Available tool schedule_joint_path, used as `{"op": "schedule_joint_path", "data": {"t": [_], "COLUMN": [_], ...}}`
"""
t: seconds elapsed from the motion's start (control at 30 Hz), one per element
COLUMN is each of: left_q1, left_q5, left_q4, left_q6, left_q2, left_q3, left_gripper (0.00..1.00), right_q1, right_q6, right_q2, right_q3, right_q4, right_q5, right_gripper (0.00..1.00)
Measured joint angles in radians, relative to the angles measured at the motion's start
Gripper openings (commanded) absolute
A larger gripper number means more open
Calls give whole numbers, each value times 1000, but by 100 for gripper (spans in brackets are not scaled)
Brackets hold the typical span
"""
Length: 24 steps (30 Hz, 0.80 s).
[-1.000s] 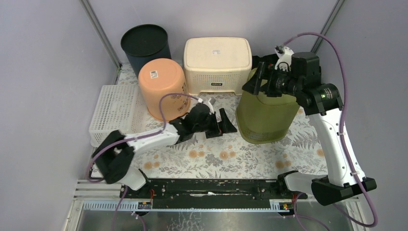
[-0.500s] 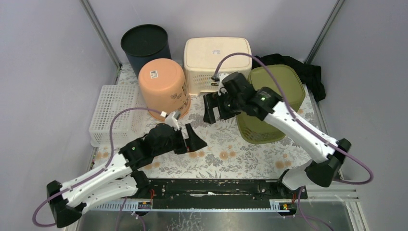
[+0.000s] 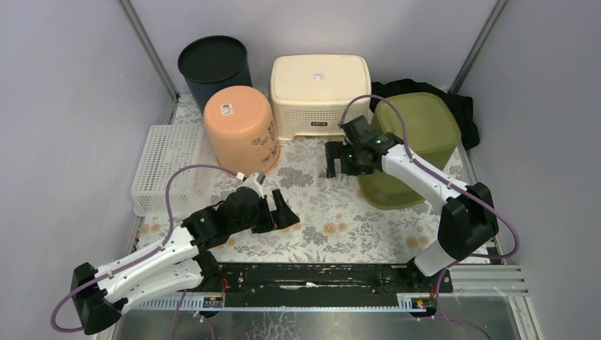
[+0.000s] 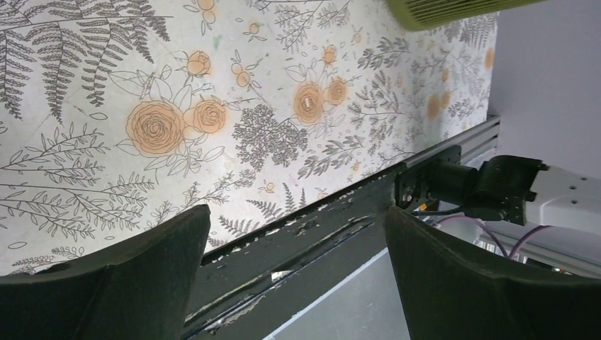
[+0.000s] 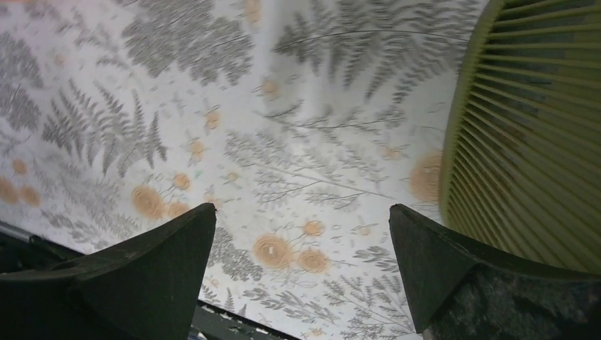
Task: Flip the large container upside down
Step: Move the container to the center of the board.
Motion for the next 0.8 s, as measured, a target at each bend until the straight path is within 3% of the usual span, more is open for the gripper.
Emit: {"op": "schedule_joint_path", "data": {"t": [0.43,0.63,0.8], "left_q1": [10,105,173], "left_q5": [-50,-72,-90], "left_q4": [113,172,225], "left_q6": [42,88,121], "left_q2": [169,233,315], "left_q3": [-8,-8,-7], "left_gripper": [100,100,100], "right_q1": [-402,-578,-629], "right_q6": [-38,-48,-48], "right_q2": [-40,-60,-66], "right_q3": [-153,-231,-238], "right_q4": [124,157,163], "right_q5": [-61,-81,-63], "right_gripper": [100,99,99]}}
